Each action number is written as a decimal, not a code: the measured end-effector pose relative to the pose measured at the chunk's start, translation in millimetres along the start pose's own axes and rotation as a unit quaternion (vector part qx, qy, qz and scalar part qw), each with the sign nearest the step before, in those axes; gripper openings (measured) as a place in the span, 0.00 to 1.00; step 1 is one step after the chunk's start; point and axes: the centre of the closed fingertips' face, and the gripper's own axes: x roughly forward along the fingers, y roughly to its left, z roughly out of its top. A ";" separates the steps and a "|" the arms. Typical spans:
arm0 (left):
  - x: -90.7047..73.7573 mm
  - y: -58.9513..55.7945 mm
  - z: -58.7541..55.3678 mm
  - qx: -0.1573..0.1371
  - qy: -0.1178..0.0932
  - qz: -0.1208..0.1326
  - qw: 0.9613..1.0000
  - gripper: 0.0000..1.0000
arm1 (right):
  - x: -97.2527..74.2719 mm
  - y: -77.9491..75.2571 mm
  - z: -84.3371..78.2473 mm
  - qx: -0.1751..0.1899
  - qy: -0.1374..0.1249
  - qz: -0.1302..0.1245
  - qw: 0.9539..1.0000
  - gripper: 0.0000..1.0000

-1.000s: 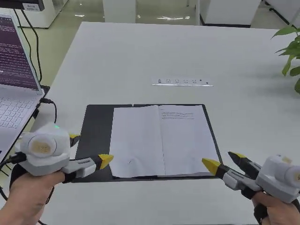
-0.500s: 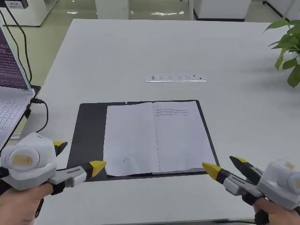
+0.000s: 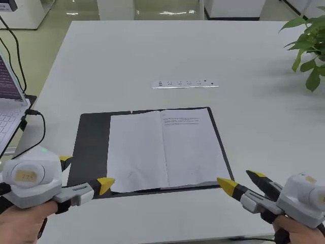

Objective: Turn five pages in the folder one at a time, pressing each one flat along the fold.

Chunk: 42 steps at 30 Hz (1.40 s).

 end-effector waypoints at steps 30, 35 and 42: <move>82.4 -102.4 27.0 0.069 0.032 -0.132 0.988 0.73 | -17.1 -20.4 -13.7 0.024 0.010 0.010 1.000 0.67; 101.7 -122.2 31.6 0.081 0.033 -0.151 0.985 0.74 | -17.0 -21.4 -10.6 0.029 0.003 0.015 0.999 0.67; 128.1 -150.4 30.4 0.097 0.048 -0.184 0.977 0.69 | -16.5 -19.6 -14.3 0.031 0.014 0.021 0.999 0.66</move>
